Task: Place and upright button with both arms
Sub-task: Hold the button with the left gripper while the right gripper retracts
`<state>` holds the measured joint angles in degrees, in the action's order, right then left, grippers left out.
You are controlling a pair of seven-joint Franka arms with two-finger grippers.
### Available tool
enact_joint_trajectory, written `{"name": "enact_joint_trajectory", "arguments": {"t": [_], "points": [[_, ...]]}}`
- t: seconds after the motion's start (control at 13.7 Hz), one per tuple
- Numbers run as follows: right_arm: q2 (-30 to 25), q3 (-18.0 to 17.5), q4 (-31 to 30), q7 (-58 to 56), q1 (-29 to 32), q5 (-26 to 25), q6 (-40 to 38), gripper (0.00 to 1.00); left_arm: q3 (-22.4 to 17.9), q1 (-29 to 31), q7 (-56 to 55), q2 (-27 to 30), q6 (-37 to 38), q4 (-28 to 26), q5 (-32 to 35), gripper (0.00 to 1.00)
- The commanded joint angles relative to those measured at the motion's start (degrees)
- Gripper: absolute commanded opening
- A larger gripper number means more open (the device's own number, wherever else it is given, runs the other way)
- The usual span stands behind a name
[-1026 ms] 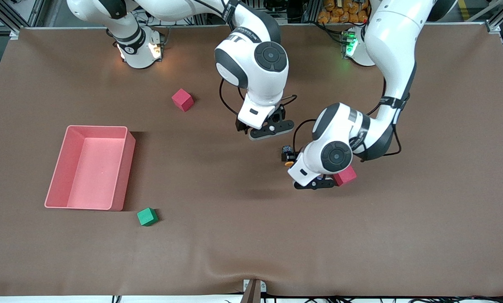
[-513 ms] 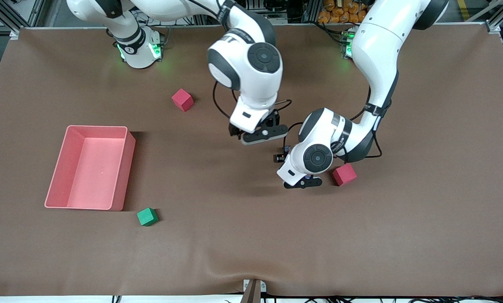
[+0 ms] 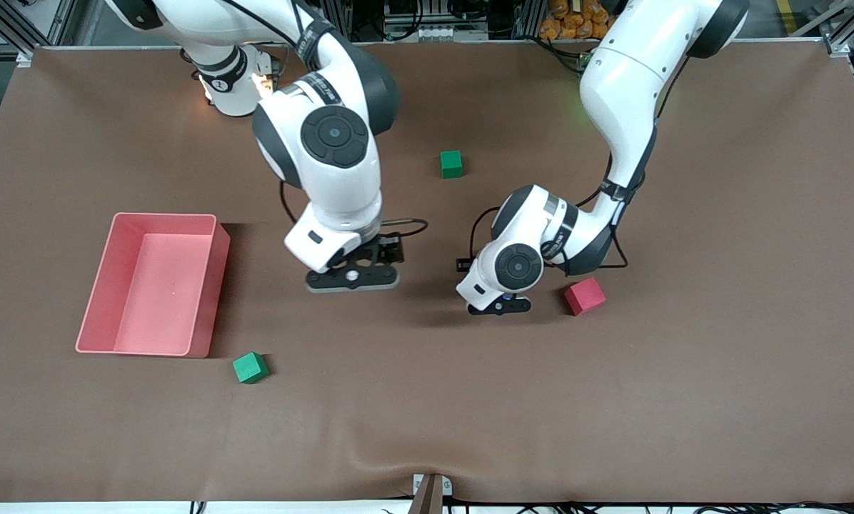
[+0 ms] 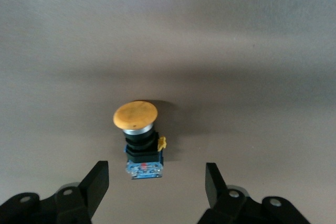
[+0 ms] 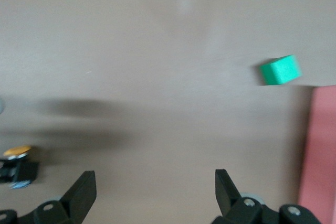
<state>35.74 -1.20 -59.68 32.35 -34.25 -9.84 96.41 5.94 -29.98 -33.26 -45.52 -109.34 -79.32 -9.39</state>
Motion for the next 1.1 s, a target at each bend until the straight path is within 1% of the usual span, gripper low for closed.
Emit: {"name": "enact_joint_trajectory", "arguments": {"t": [0.0,0.07,0.22,0.44,0.51,0.59,0.66,0.73,0.81,0.88,0.95,1.03], "points": [[-5.31,1.81,-1.22,0.44,2.25,-1.85,-1.84,1.00,-0.40,-1.05,-1.45,-1.15,-0.52,0.14,-0.37,0.82],[-6.55,1.72,-1.14,0.52,3.74,-1.67,-1.49,1.00,-0.40,-1.05,-1.54,-1.15,-0.43,-0.65,-0.28,0.82],[-7.79,1.55,-0.79,0.53,4.28,-1.93,0.08,1.00,-0.40,-1.05,-1.63,-1.15,-0.35,-1.62,-0.28,0.81],[-9.80,1.90,-1.05,-0.17,4.98,-2.02,-0.43,1.00,-0.40,-0.78,-1.98,-1.06,-0.08,-2.50,-0.28,0.79],[-9.90,1.81,-1.22,-2.09,5.68,-1.94,-0.87,1.00,-0.40,-0.70,-1.98,-1.06,0.18,-2.85,-0.28,0.77],[-9.98,1.81,-1.22,-5.07,6.56,-1.67,-3.57,1.00,-0.40,-0.70,-2.59,-0.97,0.27,-3.21,-0.28,0.75],[-10.59,1.81,-1.14,-8.75,7.26,-1.41,-7.69,1.00,-0.40,-0.78,-3.64,-1.14,0.27,-3.38,-0.28,0.75],[-12.08,1.81,-1.22,-11.49,9.01,-1.23,-9.73,1.00,-0.40,-0.78,-3.91,-1.15,0.36,-3.56,-0.28,0.75],[-13.57,1.64,-1.57,-14.04,10.94,-0.45,-11.84,1.00,-0.40,-0.78,-3.91,-1.15,0.27,-3.82,-0.28,0.75],[-15.24,1.64,-2.36,-15.46,12.27,1.39,-13.51,1.00,-0.40,-0.78,-3.83,-1.15,0.36,-4.00,-0.28,0.71],[-17.26,1.64,-4.28,-15.56,14.20,3.84,-13.79,1.00,-0.40,-0.78,-3.83,-1.23,0.36,-4.17,-0.28,0.67],[-20.15,1.72,-7.69,-15.99,15.95,6.48,-13.10,1.00,-0.40,-0.78,-3.83,-1.23,0.36,-4.09,-0.28,0.64]]}}
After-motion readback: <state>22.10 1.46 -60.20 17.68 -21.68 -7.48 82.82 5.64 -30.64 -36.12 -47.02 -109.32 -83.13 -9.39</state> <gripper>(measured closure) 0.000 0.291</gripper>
